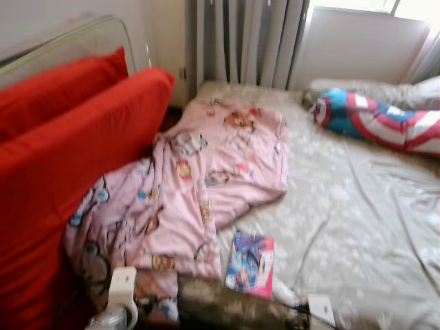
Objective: Clean up the room
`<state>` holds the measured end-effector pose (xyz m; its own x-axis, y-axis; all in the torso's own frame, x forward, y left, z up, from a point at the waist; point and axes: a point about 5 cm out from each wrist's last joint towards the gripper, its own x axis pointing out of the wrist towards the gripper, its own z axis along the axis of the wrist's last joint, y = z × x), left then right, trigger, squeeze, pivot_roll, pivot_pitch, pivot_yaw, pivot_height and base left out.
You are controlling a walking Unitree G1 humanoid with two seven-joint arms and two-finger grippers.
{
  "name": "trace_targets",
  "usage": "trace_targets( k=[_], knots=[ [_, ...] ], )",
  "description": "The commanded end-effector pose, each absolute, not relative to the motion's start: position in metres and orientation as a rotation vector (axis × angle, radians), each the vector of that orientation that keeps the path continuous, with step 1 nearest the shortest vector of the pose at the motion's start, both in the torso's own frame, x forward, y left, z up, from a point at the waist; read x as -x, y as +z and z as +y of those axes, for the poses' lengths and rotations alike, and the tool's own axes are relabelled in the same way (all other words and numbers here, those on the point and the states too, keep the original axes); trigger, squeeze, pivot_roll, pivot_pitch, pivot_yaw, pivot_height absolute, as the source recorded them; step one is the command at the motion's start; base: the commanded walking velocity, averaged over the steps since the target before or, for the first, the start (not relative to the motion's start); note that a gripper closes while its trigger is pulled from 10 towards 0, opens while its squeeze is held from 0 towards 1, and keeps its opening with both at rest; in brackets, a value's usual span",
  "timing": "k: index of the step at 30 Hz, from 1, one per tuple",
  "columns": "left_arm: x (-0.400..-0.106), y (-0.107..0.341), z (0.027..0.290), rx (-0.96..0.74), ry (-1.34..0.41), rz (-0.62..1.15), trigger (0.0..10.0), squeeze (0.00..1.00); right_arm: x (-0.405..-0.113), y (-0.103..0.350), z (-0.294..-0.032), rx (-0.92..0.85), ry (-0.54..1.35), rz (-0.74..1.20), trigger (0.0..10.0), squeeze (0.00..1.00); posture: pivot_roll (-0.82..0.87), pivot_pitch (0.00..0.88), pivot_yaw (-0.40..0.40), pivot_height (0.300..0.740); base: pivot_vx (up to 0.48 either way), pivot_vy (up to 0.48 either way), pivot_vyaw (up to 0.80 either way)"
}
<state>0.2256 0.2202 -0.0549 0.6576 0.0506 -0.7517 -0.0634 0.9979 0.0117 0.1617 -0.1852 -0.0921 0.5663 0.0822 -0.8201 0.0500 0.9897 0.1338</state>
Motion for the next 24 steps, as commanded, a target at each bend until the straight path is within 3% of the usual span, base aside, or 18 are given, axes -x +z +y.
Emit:
trace_targets(
  k=[1,9,12,24],
  knots=[
    [-0.225,-0.055,0.221,0.018,0.068,0.843,10.0,0.00,-0.165,-0.090,-0.188,-0.156,-0.019,0.943,10.0,0.00,-0.04,0.000,-0.044,0.740,0.000,0.000,0.00],
    [-0.231,-0.049,0.223,0.027,0.088,0.739,10.0,0.00,-0.172,-0.083,-0.189,-0.167,-0.081,0.804,10.0,0.00,-0.04,0.000,-0.034,0.740,0.000,0.000,0.00],
    [-0.233,-0.045,0.223,0.035,0.091,0.681,10.0,0.00,-0.177,-0.079,-0.189,-0.103,-0.045,0.743,10.0,0.00,-0.04,0.000,-0.027,0.740,0.000,0.000,0.00],
    [-0.240,-0.034,0.222,0.026,0.072,0.530,10.0,0.00,-0.187,-0.064,-0.187,-0.134,-0.010,0.538,10.0,0.00,-0.05,0.000,-0.026,0.740,0.000,0.000,0.00]
  ],
)
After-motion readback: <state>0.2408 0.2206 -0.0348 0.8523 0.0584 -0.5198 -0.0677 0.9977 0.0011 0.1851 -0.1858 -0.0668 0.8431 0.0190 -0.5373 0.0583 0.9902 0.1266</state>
